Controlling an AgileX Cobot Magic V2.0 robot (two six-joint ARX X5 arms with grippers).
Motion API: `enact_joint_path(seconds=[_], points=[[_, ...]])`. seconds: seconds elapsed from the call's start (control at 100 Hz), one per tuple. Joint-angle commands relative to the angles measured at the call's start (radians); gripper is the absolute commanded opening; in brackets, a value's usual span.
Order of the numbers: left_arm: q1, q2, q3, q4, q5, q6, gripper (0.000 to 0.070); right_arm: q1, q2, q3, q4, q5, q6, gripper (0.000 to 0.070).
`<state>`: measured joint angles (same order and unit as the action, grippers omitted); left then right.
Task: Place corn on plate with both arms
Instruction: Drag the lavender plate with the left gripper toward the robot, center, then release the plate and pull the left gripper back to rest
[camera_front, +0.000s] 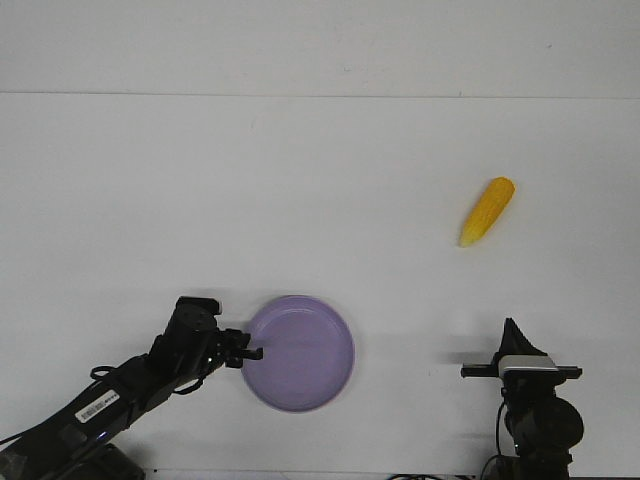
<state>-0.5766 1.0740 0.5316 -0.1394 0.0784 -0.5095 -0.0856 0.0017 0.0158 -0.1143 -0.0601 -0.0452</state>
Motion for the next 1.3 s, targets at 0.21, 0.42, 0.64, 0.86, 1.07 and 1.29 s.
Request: enact_joint_path(seconds=[0.21,0.42,0.64,0.86,1.07,1.29], points=[[-0.007,-0.004,0.012,0.007,-0.001,-0.006,0.0435,0.000,-0.001,-0.003,0.009,0.000,0.011,0.0009],[-0.004,-0.073,0.041,0.007,-0.002,0.056,0.0434,0.000,-0.001,-0.003,0.009,0.000,0.011,0.0009],[-0.003,-0.293,0.132,-0.036,-0.032,0.147,0.0433,0.000,-0.001,-0.003,0.010,0.000,0.011,0.0009],[-0.003,-0.556,0.135,-0.200,-0.119,0.166,0.0423,0.000,-0.001,-0.003,0.025,-0.032,0.068,0.0009],[-0.003,-0.679,0.135,-0.342,-0.177,0.169,0.0422,0.000,-0.001,-0.003,0.010,-0.064,0.302,0.0009],[-0.003,-0.686,0.135,-0.368,-0.187,0.169,0.0422,0.000,0.013,0.090,0.032,-0.057,0.464,0.0003]])
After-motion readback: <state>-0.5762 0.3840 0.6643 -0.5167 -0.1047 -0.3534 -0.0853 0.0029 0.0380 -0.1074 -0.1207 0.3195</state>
